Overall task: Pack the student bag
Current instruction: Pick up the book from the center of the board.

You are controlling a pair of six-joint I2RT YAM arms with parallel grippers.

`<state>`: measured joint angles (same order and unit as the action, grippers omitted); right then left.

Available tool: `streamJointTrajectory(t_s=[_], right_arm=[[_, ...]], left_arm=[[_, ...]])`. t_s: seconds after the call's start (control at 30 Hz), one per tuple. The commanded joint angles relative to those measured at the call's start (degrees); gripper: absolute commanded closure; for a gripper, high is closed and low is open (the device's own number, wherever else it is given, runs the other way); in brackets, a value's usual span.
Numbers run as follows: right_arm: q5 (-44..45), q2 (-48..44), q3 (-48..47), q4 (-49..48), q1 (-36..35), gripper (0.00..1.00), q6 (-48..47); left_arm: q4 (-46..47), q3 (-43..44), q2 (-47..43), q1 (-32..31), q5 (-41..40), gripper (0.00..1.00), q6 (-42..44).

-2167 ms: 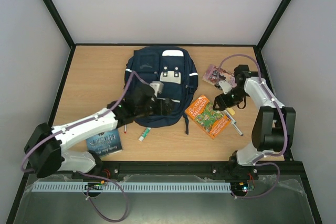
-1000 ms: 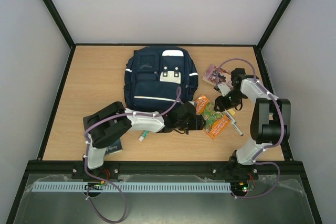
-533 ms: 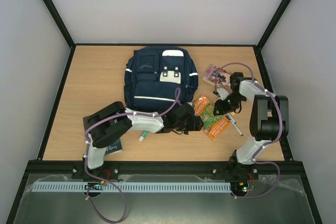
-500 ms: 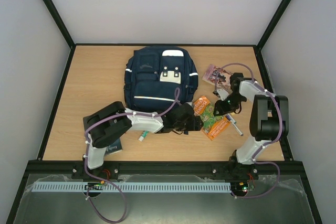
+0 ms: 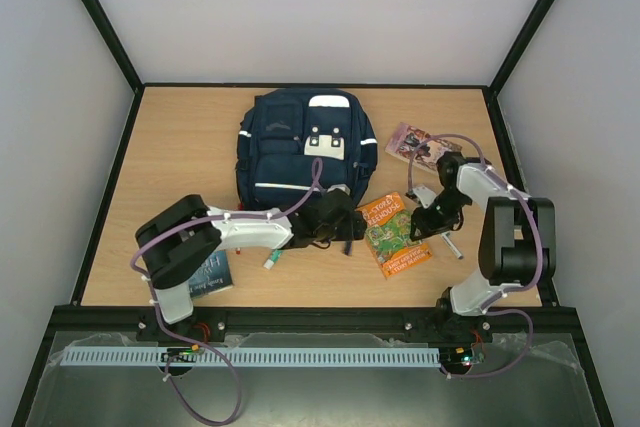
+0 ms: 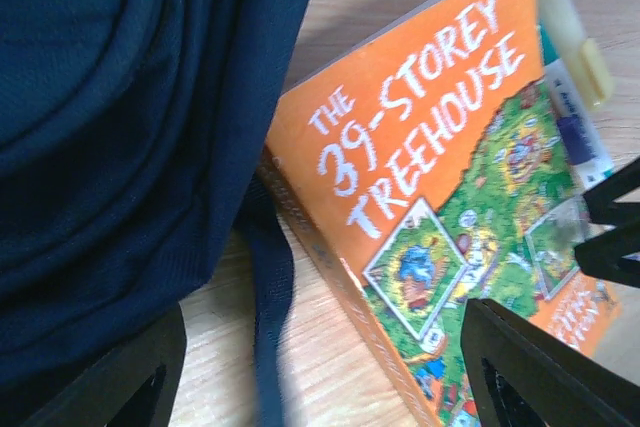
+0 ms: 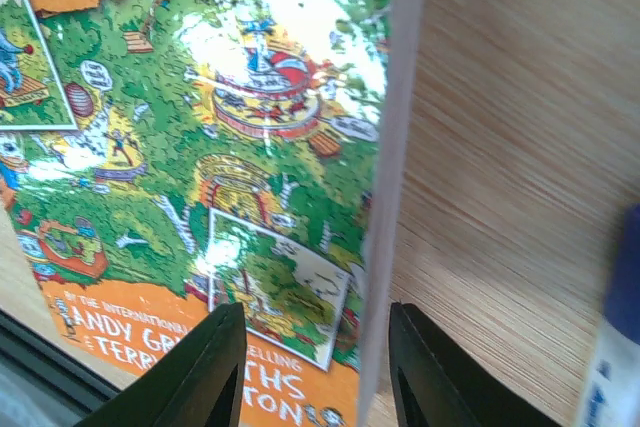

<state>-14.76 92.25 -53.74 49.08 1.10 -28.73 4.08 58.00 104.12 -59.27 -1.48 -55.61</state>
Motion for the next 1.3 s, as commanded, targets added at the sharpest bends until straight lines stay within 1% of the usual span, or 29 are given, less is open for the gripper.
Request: streamJointTrajectory(t_s=[0.0,0.07,0.17,0.27,0.37,0.5,0.6,0.7,0.83,0.97,1.07,1.17,1.27], right_arm=[[5.09,-2.72,-1.12,3.55,-0.06,0.58,-0.36],[3.82,-1.36,-3.47,4.31,0.08,0.58,0.51],[2.44,0.68,-6.23,3.85,0.13,0.59,2.45],[-0.46,2.78,-7.9,3.32,0.13,0.59,2.44],[-3.72,4.18,-8.01,2.95,0.13,0.59,1.1],[-3.12,5.26,-6.73,0.68,0.13,0.58,1.05],[-2.95,6.55,-5.62,-1.03,0.13,0.6,1.17],[-2.59,8.84,-4.8,-2.33,0.13,0.65,1.22],[-0.26,10.81,-3.2,-5.07,1.22,0.79,3.98],[1.59,12.8,-2.61,-6.62,2.93,0.89,5.33],[2.67,13.83,-1.12,-7.83,2.95,0.92,5.43],[3.04,15.06,0.29,-8.82,3.03,0.94,5.53],[4.1,16.0,1.41,-10.06,3.02,0.95,5.64]], left_arm=[[-2.58,-0.45,-3.89,0.32,-1.3,0.22,0.51],[-2.05,-0.21,-3.72,-0.41,1.14,0.22,-0.35],[-6.43,3.86,-2.02,-2.45,2.1,0.21,0.71],[-4.78,5.37,-1.17,-3.62,6.23,0.19,0.77],[-3.89,5.93,0.22,-3.78,7.88,0.18,-0.47],[-3.15,6.25,2.29,-3.75,8.15,0.18,-1.7],[-1.81,6.32,3.95,-3.71,8.99,0.21,-2.87],[-0.9,6.78,5.83,-3.6,9.92,0.23,-3.72],[0.63,7.15,8.26,-2.94,13.03,0.23,-5.6],[2.1,6.87,9.62,-2.64,14.9,0.17,-7.87],[2.25,6.87,10.34,-2.5,14.6,0.14,-9.17],[1.95,6.63,10.34,-2.27,13.97,0.14,-10.63],[2.12,5.6,7.92,-2.45,12.49,0.17,-10.79]])
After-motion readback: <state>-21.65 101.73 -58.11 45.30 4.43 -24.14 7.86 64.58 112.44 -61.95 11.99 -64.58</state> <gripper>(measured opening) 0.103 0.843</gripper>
